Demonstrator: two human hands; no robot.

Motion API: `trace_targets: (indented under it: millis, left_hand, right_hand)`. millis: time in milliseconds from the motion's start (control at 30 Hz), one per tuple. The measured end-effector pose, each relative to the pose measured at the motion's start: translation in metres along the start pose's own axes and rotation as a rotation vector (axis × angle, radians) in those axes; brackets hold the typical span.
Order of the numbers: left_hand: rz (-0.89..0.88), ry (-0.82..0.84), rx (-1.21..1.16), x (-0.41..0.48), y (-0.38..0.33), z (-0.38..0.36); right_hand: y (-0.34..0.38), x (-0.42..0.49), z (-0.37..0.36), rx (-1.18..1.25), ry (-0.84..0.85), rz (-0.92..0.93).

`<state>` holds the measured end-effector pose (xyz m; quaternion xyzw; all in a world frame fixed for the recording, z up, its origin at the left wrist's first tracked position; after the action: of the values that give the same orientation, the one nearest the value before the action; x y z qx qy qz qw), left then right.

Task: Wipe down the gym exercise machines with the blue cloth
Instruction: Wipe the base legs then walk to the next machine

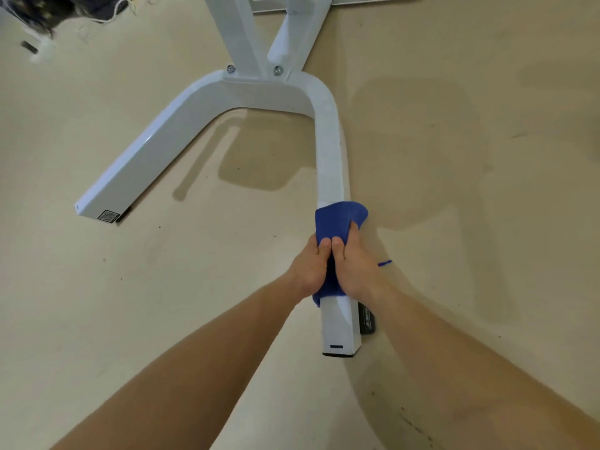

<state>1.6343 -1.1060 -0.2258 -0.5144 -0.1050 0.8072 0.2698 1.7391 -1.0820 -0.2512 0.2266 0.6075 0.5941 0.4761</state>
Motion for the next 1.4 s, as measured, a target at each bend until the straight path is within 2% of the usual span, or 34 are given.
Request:
trace_targets:
  millis: [100,167,267,367,533,667,800,967,1167,1400]
  left_hand:
    - [0.067,0.038,0.059,-0.001,-0.006,0.004]
    - [0.093,0.004,0.047,0.004,-0.01,0.004]
    - [0.037,-0.086,-0.021,0.017,-0.018,0.0]
    - [-0.004,-0.149,-0.096,0.041,-0.041,0.007]
    - [-0.097,-0.155,-0.112,0.082,-0.08,0.025]
    - [-0.077,-0.155,-0.103,0.103,-0.093,0.032]
    - [-0.09,-0.162,-0.147,0.11,-0.102,0.035]
    - [-0.131,-0.213,-0.162,0.126,-0.124,0.043]
    - [-0.154,-0.277,-0.176,0.151,-0.15,0.05]
    - [-0.134,-0.27,-0.257,0.186,-0.191,0.064]
  right_hand:
    - [0.003,-0.007,0.0,-0.065,0.099,-0.017]
    - [0.006,0.001,0.004,-0.026,0.07,-0.037]
    - [0.006,0.028,0.008,0.073,-0.009,-0.051]
    - [0.011,0.065,0.017,0.039,-0.009,-0.016]
    - [0.021,0.12,0.029,0.029,-0.062,0.064]
    - [0.026,0.138,0.034,0.009,-0.077,0.053]
    - [0.032,0.15,0.038,-0.067,-0.069,0.06]
    - [0.046,0.175,0.047,-0.28,-0.043,0.199]
    - [0.047,0.222,0.061,-0.078,-0.047,0.159]
    - [0.055,0.288,0.076,-0.116,-0.009,0.177]
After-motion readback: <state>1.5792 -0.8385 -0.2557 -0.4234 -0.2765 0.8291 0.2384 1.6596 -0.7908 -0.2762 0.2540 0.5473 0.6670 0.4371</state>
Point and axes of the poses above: each hand's wrist, its own x-axis towards the middle knuckle, its own z-axis out of the back of the hand, y = z × x, the point moved 1 cm from there along x, towards the middle knuckle, and after that the axes turned 15 degrees about z, right-handed, at the moved point
